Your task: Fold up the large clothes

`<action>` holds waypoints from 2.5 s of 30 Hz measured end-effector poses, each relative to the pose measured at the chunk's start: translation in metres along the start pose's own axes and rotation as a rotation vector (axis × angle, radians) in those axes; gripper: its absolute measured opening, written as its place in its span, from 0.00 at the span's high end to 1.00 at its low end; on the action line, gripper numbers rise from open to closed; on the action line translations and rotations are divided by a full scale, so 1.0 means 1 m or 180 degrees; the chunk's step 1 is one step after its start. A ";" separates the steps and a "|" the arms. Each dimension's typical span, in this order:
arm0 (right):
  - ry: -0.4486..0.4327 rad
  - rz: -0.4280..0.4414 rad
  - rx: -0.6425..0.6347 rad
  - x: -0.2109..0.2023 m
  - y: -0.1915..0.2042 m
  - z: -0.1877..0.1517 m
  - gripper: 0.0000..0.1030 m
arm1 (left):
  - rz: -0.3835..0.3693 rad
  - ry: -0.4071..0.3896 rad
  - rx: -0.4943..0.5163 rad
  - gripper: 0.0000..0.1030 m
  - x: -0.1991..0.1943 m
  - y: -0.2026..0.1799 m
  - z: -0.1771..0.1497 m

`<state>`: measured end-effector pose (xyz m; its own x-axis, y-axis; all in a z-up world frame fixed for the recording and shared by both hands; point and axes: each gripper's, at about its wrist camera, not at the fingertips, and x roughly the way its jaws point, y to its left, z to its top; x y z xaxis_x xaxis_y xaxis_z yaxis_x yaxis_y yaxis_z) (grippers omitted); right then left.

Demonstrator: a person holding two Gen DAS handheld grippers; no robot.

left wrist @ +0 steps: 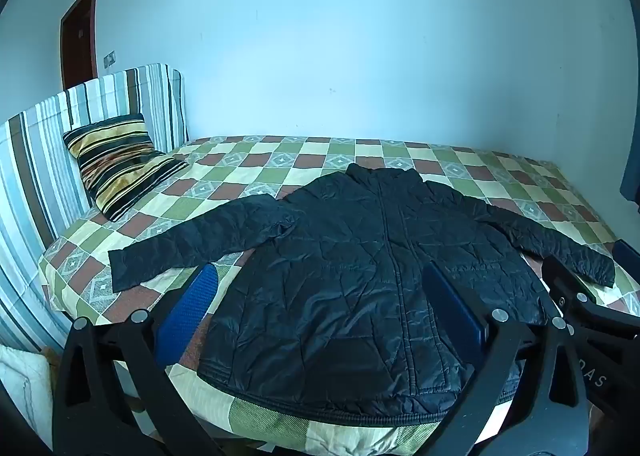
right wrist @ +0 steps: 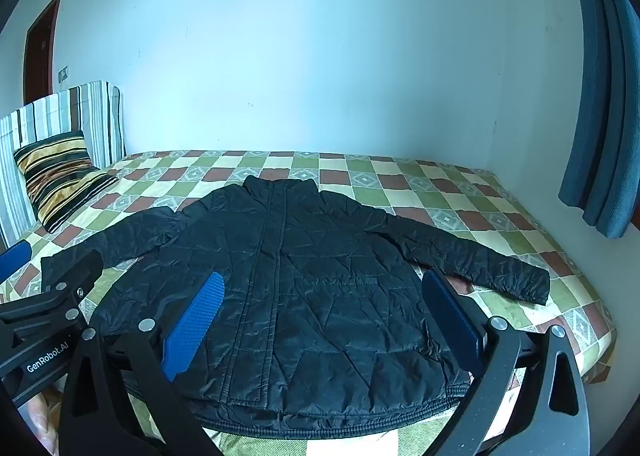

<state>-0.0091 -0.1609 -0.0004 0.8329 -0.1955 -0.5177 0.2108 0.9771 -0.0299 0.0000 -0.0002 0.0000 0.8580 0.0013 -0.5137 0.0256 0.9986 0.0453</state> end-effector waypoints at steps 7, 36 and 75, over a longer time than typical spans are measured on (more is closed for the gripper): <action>-0.0009 -0.0002 -0.0008 0.000 0.000 0.000 0.05 | -0.0012 0.0002 -0.0002 0.02 0.002 0.000 0.001; -0.0011 0.0006 0.0005 0.000 0.000 0.000 0.05 | 0.0006 -0.0033 -0.0001 0.02 -0.003 0.001 0.001; -0.0004 0.0006 0.0007 0.000 0.000 -0.002 0.05 | 0.0012 -0.0035 0.0002 0.02 -0.004 0.000 0.003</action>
<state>-0.0106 -0.1607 -0.0021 0.8340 -0.1937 -0.5166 0.2103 0.9773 -0.0269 -0.0019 0.0002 0.0045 0.8637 0.0044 -0.5039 0.0228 0.9986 0.0477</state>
